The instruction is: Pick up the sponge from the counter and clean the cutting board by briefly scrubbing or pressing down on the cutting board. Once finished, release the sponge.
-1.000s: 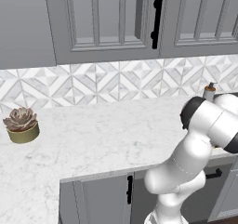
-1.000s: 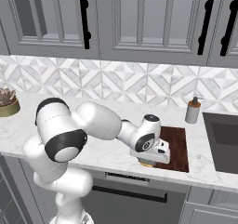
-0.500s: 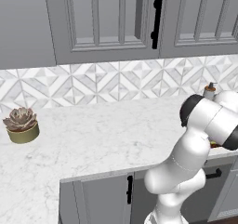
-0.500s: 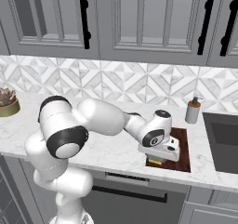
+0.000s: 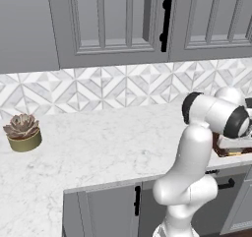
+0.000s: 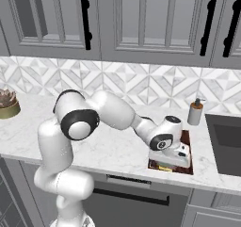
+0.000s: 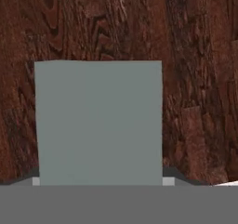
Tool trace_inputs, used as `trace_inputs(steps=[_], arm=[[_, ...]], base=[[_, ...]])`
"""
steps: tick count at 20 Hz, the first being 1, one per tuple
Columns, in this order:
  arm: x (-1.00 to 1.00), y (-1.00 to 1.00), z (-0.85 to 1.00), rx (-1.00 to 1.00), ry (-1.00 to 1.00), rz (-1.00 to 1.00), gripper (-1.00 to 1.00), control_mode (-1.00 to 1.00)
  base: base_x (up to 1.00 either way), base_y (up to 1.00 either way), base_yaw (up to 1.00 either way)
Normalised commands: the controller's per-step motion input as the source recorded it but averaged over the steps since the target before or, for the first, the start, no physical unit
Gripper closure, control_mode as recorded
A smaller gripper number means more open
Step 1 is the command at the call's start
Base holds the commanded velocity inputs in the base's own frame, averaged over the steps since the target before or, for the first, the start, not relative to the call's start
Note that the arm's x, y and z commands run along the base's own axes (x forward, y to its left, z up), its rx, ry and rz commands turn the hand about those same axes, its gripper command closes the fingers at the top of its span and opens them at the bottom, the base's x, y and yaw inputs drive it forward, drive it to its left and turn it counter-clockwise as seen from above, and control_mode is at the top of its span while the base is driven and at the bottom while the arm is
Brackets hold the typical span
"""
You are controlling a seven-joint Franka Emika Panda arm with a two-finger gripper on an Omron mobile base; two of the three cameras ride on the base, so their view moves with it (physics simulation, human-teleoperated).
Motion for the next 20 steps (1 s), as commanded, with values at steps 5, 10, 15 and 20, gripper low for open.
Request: trace_inputs(steps=[5,10,15,20], arm=[[0.00,-0.54,0.16,0.03,-0.03,-0.07,1.00,-1.00],[0.00,-0.30,-0.37,-0.06,-0.10,-0.01,1.00,-1.00],[-0.01,0.01,-0.86,-0.12,-0.16,0.00,1.00,-1.00],[-0.08,0.25,-0.41,-0.10,-0.21,-0.04,1.00,-1.00]], base=[[0.00,0.00,0.00],[0.00,0.00,0.00],[0.00,0.00,0.00],[0.00,0.00,0.00]])
